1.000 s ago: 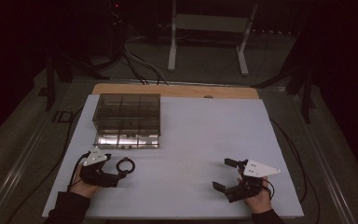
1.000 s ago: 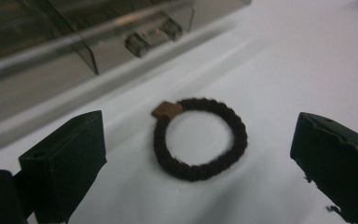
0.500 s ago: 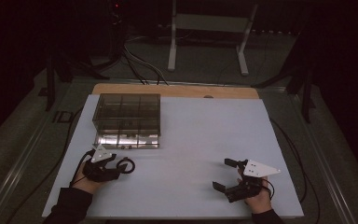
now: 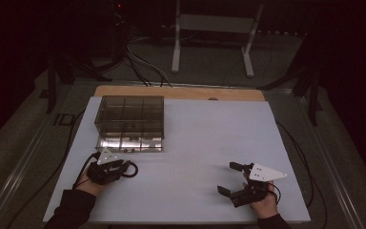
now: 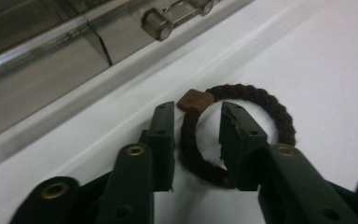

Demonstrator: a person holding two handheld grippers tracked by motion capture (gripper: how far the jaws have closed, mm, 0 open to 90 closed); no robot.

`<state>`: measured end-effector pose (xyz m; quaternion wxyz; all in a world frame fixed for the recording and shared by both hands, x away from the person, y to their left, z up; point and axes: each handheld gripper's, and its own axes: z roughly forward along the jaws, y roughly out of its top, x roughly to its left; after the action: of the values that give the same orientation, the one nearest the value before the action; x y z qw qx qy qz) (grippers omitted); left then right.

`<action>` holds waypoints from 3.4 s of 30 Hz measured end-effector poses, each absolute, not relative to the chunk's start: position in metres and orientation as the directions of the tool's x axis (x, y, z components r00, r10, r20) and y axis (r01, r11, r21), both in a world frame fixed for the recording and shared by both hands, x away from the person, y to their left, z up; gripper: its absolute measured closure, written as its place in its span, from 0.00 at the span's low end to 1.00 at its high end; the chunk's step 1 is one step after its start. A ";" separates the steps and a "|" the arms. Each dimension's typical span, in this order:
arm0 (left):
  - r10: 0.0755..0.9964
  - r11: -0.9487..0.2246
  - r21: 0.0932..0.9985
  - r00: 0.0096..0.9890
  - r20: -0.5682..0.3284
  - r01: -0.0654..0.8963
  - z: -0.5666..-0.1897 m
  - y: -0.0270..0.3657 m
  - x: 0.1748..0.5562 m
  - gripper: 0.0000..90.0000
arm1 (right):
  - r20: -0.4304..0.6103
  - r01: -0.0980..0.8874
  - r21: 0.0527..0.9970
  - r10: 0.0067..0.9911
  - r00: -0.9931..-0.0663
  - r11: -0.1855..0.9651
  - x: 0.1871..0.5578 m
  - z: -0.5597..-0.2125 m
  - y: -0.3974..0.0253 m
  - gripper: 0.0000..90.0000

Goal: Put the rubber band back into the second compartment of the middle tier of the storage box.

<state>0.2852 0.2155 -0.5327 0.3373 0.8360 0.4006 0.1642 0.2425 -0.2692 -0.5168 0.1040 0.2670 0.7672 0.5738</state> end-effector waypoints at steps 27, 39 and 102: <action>0.760 -0.457 0.694 0.649 -0.019 0.556 -0.517 0.211 0.279 0.98 | 0.154 0.295 0.936 0.535 -0.831 0.190 0.243 -0.517 -0.269 0.00; 0.729 -0.483 0.704 0.684 -0.006 0.521 -0.503 0.205 0.271 0.98 | 0.153 0.294 0.937 0.535 -0.831 0.188 0.243 -0.517 -0.269 0.00; 0.688 -0.467 0.779 0.725 0.023 0.418 -0.429 0.207 0.289 0.98 | 0.149 0.287 0.940 0.535 -0.832 0.185 0.242 -0.516 -0.269 0.00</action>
<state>0.2886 0.2071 -0.4289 0.3974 0.8393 0.3296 0.1700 0.2424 -0.2691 -0.5159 0.1072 0.2696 0.7621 0.5788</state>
